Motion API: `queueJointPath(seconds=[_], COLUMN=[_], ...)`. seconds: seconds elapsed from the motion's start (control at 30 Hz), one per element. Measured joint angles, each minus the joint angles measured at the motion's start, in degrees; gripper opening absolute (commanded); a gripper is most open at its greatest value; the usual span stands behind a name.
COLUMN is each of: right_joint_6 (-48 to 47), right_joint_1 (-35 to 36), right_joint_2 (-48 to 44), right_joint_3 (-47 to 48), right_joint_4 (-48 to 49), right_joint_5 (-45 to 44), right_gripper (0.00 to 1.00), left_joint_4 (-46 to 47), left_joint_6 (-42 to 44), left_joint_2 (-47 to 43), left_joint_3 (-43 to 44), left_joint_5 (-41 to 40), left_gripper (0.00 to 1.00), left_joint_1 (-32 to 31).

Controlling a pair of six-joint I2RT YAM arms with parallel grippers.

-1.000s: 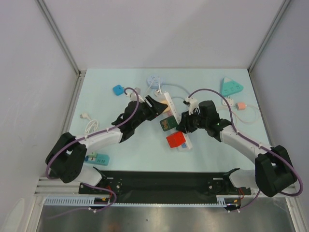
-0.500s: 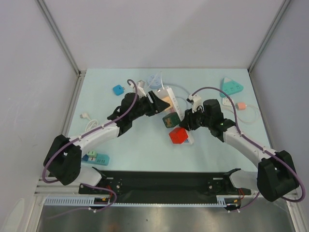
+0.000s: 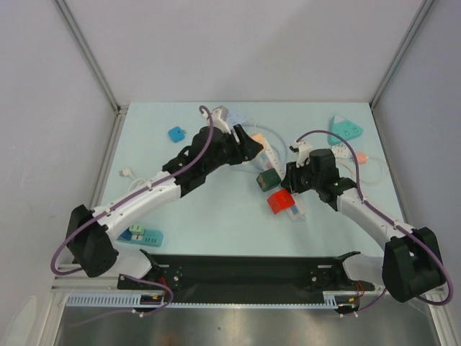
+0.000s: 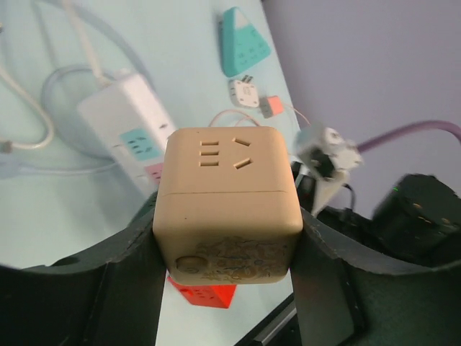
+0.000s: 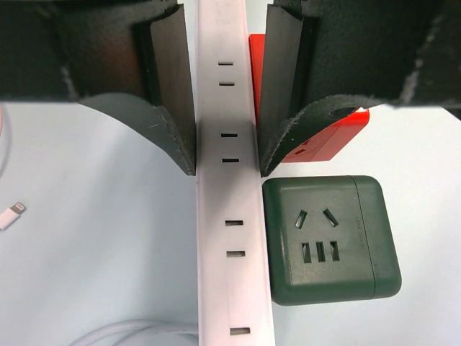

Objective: Pull the plug off the socket

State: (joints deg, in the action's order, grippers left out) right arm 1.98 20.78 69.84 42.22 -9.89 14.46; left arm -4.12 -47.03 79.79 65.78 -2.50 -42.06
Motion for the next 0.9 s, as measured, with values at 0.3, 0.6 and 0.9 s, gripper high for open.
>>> queueJointPath(seconds=[0.3,0.6,0.9], right_joint_6=[1.22,2.67,3.48], right_joint_1=[-3.56,-4.42,-5.07], right_joint_2=[-2.29,-3.48,-3.48], right_joint_3=[-1.09,-1.14,-1.20], right_joint_4=[-0.11,0.52,0.74], right_joint_5=[5.70,12.59,14.12], right_gripper=[0.00,0.00,0.00], left_joint_4=[1.36,7.19,12.11], left_joint_6=[4.48,-0.46,-3.17], left_joint_2=[-1.07,-1.77,15.54], left_joint_3=[-4.37,-16.87,-12.74], left_joint_5=[-2.64,3.45,8.39], left_gripper=[0.00,0.00,0.00], left_joint_1=[1.44,23.37,36.48])
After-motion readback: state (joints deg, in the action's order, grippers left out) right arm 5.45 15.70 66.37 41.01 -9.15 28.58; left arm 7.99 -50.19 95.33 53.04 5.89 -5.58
